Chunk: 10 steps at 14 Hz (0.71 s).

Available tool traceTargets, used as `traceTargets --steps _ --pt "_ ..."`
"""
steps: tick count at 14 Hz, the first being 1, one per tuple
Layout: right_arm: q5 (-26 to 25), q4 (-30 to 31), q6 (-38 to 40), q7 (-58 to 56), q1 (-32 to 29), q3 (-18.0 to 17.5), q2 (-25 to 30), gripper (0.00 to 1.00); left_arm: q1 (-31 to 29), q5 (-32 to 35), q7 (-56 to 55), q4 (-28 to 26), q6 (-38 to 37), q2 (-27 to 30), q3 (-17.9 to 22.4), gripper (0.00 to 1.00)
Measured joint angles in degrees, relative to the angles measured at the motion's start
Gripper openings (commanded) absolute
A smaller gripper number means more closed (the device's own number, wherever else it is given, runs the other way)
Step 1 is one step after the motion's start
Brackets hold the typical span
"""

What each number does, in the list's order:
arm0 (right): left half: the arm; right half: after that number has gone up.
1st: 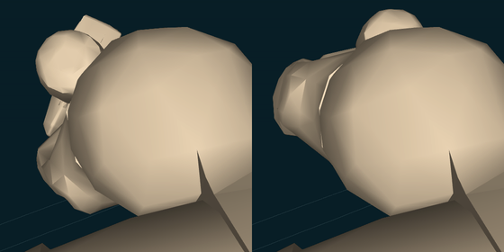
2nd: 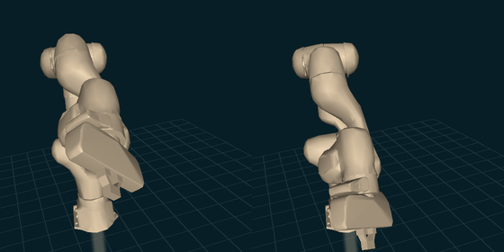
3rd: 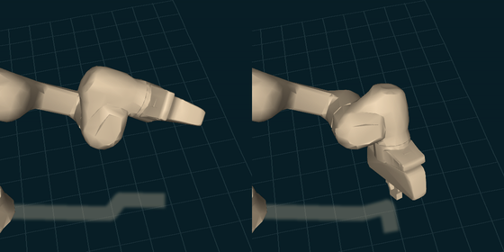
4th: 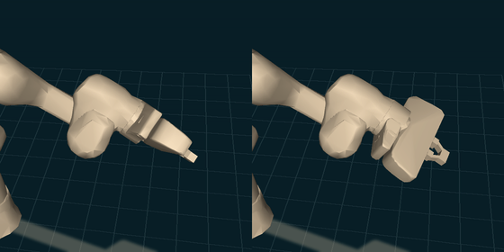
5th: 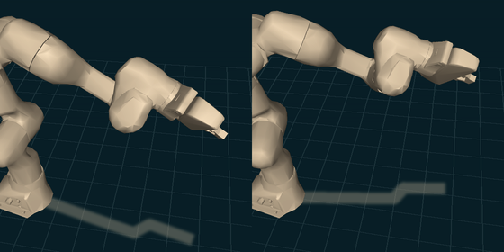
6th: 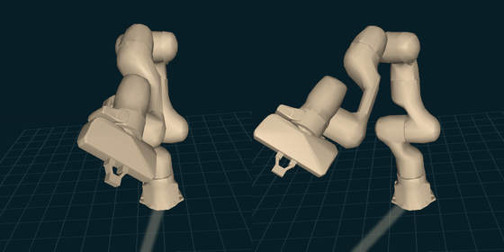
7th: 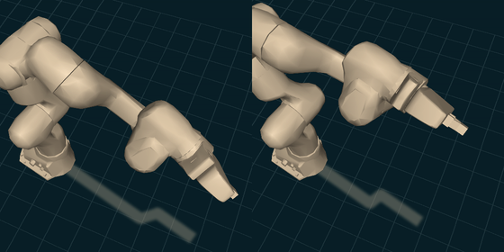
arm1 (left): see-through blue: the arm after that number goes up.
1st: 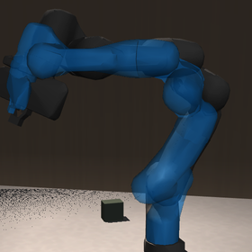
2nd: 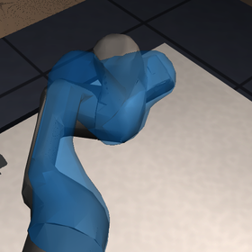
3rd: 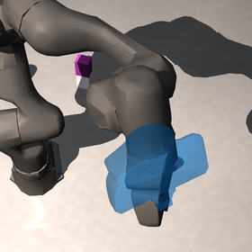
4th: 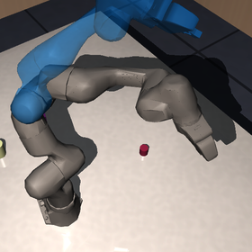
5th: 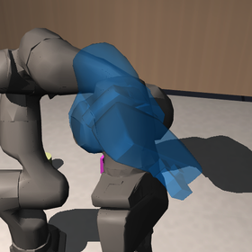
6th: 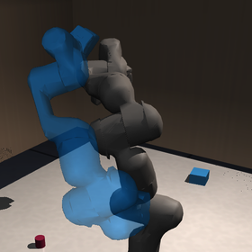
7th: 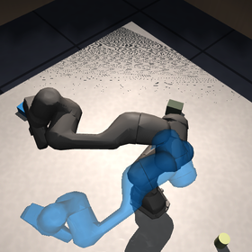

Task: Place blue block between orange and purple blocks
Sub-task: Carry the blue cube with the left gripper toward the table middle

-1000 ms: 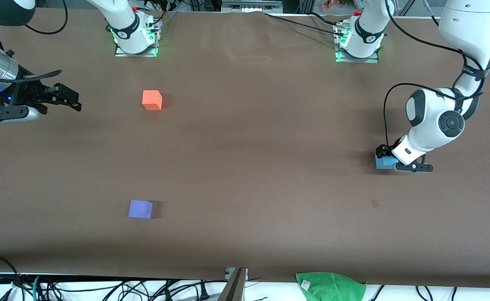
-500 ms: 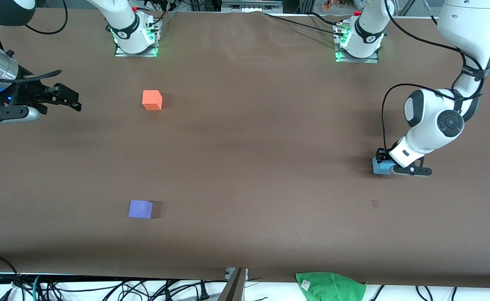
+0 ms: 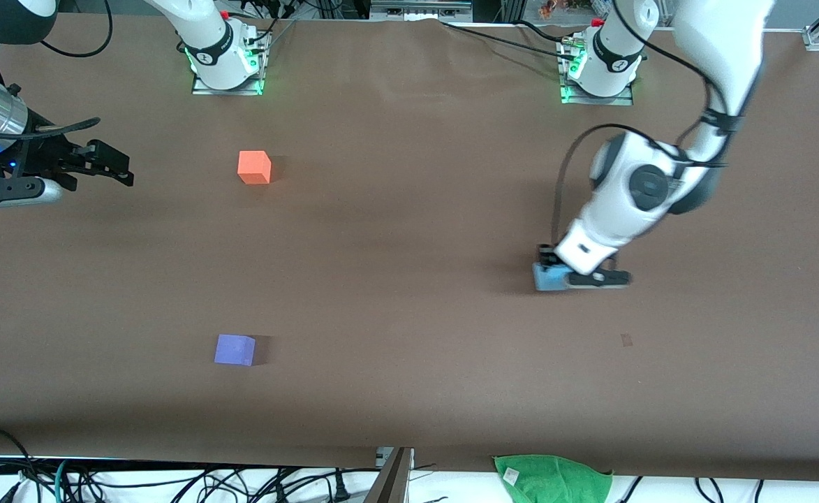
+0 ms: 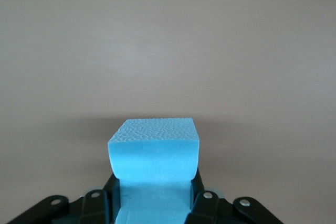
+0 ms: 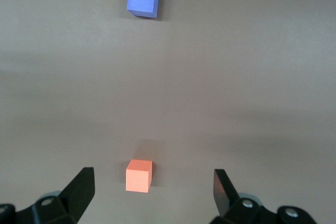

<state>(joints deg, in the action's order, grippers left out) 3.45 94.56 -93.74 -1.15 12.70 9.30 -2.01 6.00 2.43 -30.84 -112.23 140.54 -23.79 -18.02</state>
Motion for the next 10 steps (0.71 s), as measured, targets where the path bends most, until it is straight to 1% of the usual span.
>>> traceTargets --steps 1,3,7,8,9,10 --pt "0.0 0.0 0.0 0.0 0.0 0.0 0.0 1.0 3.14 0.0 -4.24 2.14 -0.25 -1.36 0.03 0.32" --pt "0.0 0.01 0.0 0.0 0.0 0.0 0.0 1.0 8.57 0.0 -9.32 7.41 -1.44 -5.13 0.67 0.32" --pt "0.0 0.03 0.0 0.0 0.0 0.0 0.0 1.0 19.0 0.0 -11.46 21.45 -6.24 -14.26 6.64 0.32" --pt "0.0 0.03 0.01 0.0 -0.01 0.0 0.0 1.0 21.39 0.0 -12.12 24.4 -6.81 -16.46 8.3 0.33" --pt "0.0 0.03 0.01 0.0 0.0 0.0 0.0 1.0 23.33 0.0 -12.97 26.65 -6.98 -18.42 9.52 0.36" --pt "0.0 0.04 0.01 0.0 -0.01 0.0 0.0 1.0 24.79 0.0 -13.51 28.53 -7.0 -20.27 10.23 0.36"
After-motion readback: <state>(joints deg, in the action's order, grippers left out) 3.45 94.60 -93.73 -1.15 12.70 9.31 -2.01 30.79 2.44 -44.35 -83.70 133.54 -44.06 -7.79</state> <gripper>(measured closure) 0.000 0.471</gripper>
